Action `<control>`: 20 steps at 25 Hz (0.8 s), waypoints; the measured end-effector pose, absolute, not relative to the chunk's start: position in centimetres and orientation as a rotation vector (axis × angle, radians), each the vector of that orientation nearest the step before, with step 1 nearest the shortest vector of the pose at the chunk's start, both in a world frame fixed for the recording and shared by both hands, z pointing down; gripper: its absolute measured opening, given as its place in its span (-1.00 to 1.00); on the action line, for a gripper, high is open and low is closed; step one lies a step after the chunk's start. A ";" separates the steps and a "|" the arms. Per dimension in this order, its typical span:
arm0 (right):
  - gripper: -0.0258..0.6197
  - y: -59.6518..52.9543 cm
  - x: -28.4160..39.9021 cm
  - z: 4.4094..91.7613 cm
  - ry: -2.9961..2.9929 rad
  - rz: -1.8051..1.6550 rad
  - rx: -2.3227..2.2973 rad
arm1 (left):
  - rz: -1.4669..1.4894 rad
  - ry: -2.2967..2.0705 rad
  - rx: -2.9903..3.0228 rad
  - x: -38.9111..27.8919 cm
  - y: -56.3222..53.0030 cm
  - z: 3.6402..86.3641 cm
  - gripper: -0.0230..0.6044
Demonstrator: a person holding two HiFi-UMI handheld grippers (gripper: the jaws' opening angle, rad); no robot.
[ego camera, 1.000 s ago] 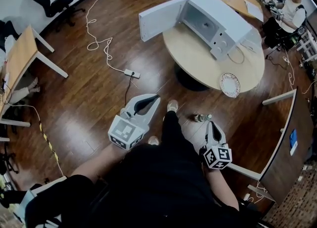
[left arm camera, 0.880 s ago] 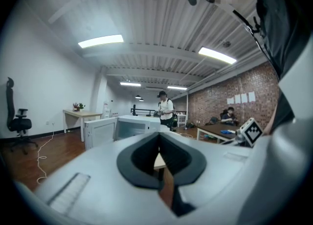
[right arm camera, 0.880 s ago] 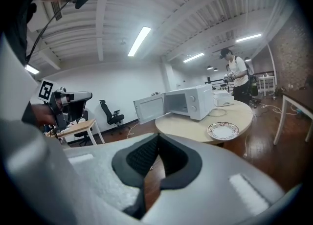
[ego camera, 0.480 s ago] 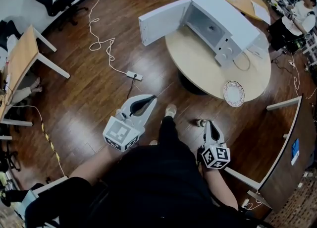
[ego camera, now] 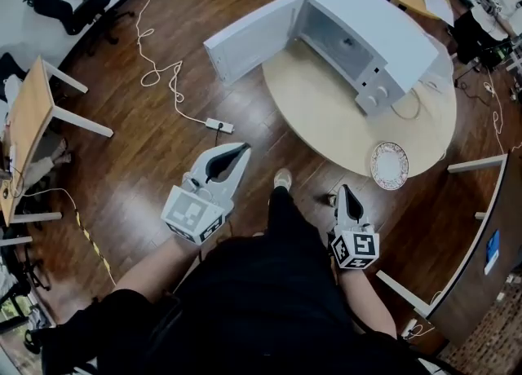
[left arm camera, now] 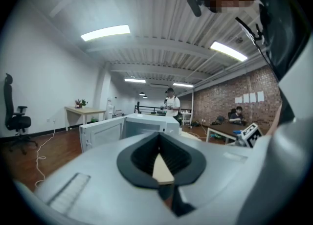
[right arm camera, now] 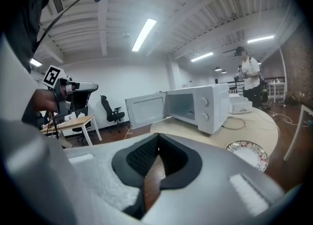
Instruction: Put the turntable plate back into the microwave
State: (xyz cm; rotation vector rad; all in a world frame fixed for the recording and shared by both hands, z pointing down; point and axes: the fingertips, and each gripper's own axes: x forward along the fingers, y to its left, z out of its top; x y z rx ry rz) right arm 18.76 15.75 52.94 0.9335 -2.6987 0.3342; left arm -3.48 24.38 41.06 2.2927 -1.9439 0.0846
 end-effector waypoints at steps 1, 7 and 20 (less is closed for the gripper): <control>-0.92 14.9 18.5 52.8 -2.692 0.328 0.941 | 0.088 -1.937 2.296 -3.8 23.4 41.1 -0.91; -0.92 10.5 17.5 52.9 -2.634 0.339 0.977 | 0.090 -1.897 2.303 -5.8 18.1 40.7 -0.91; -0.92 1.6 13.0 51.4 -2.693 0.308 0.920 | 0.114 -1.864 2.317 -8.7 7.6 39.4 -0.91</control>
